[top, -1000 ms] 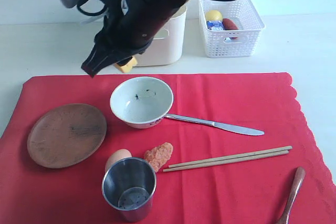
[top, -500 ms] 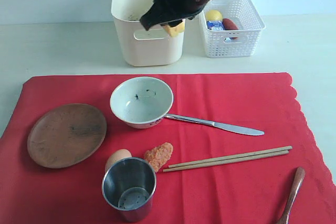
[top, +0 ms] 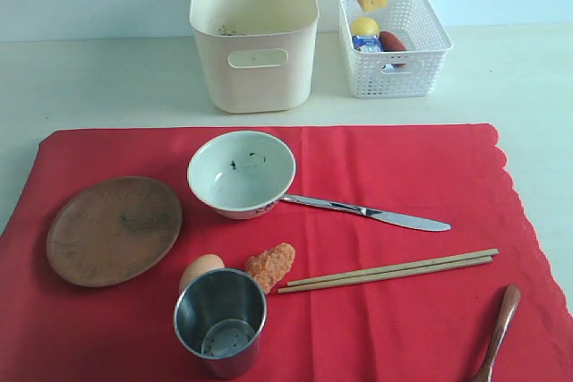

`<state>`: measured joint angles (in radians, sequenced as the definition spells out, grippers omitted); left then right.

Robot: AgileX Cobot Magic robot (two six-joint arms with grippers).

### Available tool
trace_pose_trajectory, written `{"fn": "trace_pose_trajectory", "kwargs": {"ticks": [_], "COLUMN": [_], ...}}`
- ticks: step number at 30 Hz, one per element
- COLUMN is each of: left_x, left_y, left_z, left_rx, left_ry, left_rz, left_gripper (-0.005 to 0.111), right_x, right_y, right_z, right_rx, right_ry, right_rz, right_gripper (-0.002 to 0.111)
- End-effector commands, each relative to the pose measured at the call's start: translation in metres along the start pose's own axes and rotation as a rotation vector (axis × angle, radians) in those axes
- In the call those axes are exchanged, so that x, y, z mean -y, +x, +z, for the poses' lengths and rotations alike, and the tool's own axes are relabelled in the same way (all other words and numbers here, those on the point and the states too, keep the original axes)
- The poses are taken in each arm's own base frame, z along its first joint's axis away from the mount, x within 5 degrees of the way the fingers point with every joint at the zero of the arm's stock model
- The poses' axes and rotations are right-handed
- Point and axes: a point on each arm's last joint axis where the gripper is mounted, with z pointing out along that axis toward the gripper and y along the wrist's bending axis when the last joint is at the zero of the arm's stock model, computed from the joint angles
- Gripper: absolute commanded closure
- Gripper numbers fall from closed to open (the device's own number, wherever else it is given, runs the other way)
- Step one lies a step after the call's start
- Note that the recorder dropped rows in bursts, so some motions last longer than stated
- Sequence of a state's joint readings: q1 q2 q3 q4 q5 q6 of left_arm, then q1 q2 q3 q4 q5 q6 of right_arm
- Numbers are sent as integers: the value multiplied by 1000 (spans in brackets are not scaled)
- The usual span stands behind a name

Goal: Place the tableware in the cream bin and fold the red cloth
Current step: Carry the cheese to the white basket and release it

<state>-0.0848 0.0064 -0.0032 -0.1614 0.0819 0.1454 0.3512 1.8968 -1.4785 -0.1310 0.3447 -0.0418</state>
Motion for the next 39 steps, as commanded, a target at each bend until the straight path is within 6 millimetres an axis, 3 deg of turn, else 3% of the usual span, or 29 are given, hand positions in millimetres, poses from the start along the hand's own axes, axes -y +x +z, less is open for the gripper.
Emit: {"fn": "trace_pose_trajectory", "kwargs": {"ticks": [1, 13, 25, 30, 37, 39], "left_x": [0, 0, 0, 0, 0, 0], "left_y": [1, 1, 1, 1, 1, 1], "left_z": [0, 0, 0, 0, 0, 0], "left_rx": [-1, -1, -1, -1, -1, -1], "left_ry": [6, 6, 6, 6, 6, 6], "left_rz": [-5, -5, -5, -5, -5, -5], "left_gripper": [105, 105, 105, 105, 105, 105], "right_x": [19, 51, 56, 56, 56, 56], "right_y": [5, 37, 53, 53, 53, 53], "right_z": [18, 66, 82, 82, 82, 82], "right_rx": [50, 102, 73, 73, 73, 71], "right_ry": [36, 80, 87, 87, 87, 87], "right_rz": [19, 213, 254, 254, 254, 254], "right_gripper": [108, 108, 107, 90, 48, 40]}}
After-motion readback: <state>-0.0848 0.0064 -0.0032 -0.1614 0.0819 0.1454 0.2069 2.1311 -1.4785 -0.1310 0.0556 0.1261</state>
